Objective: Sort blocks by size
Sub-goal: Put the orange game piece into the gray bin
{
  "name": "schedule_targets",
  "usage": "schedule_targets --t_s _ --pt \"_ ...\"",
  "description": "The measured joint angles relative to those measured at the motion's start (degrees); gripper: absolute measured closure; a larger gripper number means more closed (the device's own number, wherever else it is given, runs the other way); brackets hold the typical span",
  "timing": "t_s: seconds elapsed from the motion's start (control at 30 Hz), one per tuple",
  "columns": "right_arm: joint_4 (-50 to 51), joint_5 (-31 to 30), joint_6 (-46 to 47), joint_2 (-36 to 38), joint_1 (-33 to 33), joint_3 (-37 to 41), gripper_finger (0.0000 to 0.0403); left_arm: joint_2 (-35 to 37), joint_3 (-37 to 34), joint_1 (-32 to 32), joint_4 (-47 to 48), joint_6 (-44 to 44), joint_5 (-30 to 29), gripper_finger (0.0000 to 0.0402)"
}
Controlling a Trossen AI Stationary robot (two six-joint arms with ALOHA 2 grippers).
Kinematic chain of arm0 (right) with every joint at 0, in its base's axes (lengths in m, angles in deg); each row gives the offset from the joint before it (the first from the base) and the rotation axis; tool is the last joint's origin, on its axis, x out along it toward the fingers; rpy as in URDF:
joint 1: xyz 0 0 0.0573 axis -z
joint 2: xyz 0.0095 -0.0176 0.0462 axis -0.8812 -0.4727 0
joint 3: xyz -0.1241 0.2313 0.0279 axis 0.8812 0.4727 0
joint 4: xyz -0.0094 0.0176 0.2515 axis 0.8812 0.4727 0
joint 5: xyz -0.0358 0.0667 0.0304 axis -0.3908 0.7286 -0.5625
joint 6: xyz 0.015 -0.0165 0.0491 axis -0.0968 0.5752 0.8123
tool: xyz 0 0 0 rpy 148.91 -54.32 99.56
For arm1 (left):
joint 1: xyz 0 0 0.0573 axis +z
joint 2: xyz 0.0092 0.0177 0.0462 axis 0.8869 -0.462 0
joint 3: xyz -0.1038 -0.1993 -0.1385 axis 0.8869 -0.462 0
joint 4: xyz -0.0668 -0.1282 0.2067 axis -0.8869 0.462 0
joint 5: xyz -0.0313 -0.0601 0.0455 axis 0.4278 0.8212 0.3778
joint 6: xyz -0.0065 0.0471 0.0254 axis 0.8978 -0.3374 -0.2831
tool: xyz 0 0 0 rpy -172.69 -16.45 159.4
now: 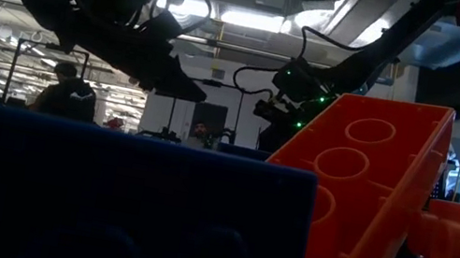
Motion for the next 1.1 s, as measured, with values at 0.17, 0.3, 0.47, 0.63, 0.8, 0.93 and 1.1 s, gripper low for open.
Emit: schedule_targets --t_s 0.17,0.3,0.47,0.63,0.8,0.93,1.1 --pt "0.4 -0.9 0.0 0.3 0.0 0.0 0.0306 0.0 0.0 0.0 0.6 0.0 0.0 0.0192" --pt "3.1 -2.0 1.0 2.2 0.0 0.3 0.0302 0.0 0.0 -0.1 0.7 0.0 0.0 0.0192" --pt "7.6 -2.7 1.2 7.7 0.0 0.4 0.0301 0.0 0.0 -0.3 0.6 0.0 0.0 0.0192" --pt "14.5 -4.6 2.5 13.7 0.0 0.3 0.0303 0.0 0.0 -0.3 0.6 0.0 0.0 0.0192" --pt "22.5 -9.1 3.7 20.2 0.0 0.3 0.0298 0.0 0.0 -0.3 0.6 0.4 0.0 0.0192" --pt "28.3 -13.0 5.9 25.0 0.0 0.3 0.0297 0.0 0.0 -0.3 0.6 0.4 0.0 0.0192" --pt "33.3 -17.4 8.2 29.8 0.1 0.3 0.0296 0.0 0.0 -0.3 0.6 0.5 0.0 0.0192"
